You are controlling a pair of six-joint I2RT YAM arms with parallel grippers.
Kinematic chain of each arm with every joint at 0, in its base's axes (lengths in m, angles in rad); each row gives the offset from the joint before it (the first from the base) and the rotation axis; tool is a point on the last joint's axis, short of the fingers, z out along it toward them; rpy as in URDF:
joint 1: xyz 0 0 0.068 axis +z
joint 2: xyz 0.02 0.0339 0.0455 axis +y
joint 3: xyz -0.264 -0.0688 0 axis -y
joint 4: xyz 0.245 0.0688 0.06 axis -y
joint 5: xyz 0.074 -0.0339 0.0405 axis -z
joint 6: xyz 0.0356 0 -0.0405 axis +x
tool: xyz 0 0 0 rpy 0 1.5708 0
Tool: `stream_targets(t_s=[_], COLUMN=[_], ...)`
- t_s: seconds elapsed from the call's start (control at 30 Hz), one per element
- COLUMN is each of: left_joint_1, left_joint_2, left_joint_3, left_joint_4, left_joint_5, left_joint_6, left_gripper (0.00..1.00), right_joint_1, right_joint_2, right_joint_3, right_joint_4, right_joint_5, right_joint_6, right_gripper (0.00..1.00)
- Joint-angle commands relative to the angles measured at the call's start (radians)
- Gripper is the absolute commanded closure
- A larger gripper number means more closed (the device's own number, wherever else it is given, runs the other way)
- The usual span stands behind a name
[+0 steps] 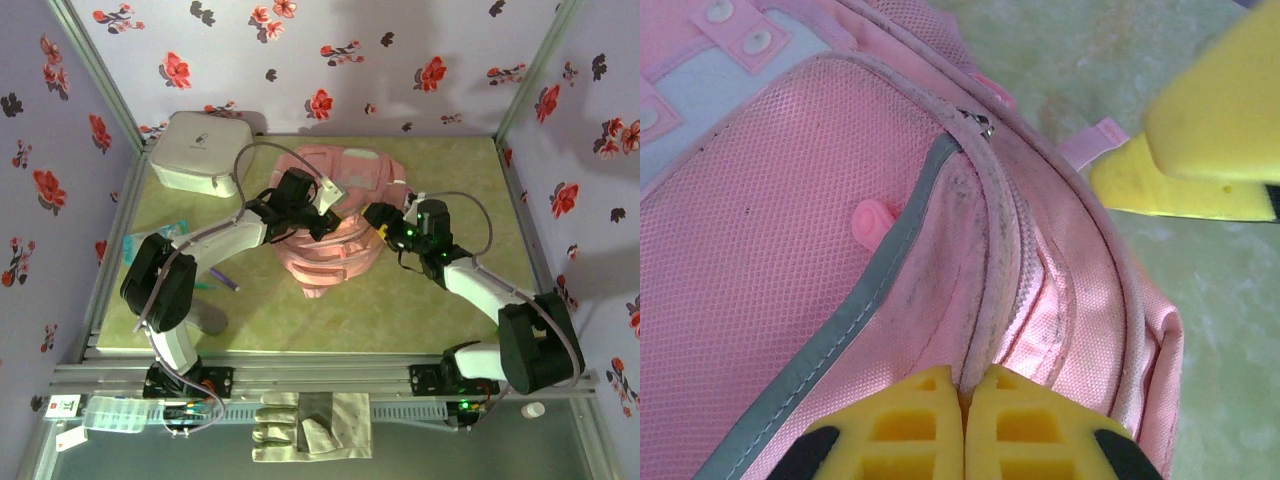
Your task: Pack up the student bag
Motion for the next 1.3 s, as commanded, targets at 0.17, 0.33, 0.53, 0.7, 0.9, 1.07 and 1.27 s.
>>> stream_targets(t_s=[0.17,0.33,0.53,0.7,0.9,1.07,1.27], left_joint_1=[0.008,0.008,0.008,0.008,0.008,0.008,-0.016], left_joint_2=[-0.049,-0.046,-0.085,-0.098,-0.163,-0.251,-0.327], left_joint_3=[-0.001,0.000,-0.015,-0.041,-0.091,-0.173,-0.231], left_joint_4=[0.051,0.046,0.059,0.046,0.046,0.061,-0.053], left_joint_5=[0.053,0.057,0.057,0.040,-0.041,-0.169,-0.253], left_joint_6=[0.008,0.010,-0.006,-0.008,-0.064,-0.218,-0.508], left_gripper=[1.00,1.00,0.98,0.91,0.63,0.41,0.41], right_joint_1=[-0.003,-0.002,0.012,0.035,0.071,0.090,0.102], right_joint_2=[0.119,0.160,0.206,0.256,0.276,0.281,0.294], right_joint_3=[0.072,0.072,0.113,0.166,0.261,0.306,0.330], right_joint_4=[0.091,0.173,0.177,0.131,0.028,0.016,0.021], right_joint_5=[-0.061,-0.089,-0.103,-0.110,-0.108,-0.097,-0.082], right_joint_6=[0.148,0.199,0.261,0.313,0.274,0.266,0.257], right_gripper=[0.23,0.25,0.28,0.34,0.50,0.67,0.78])
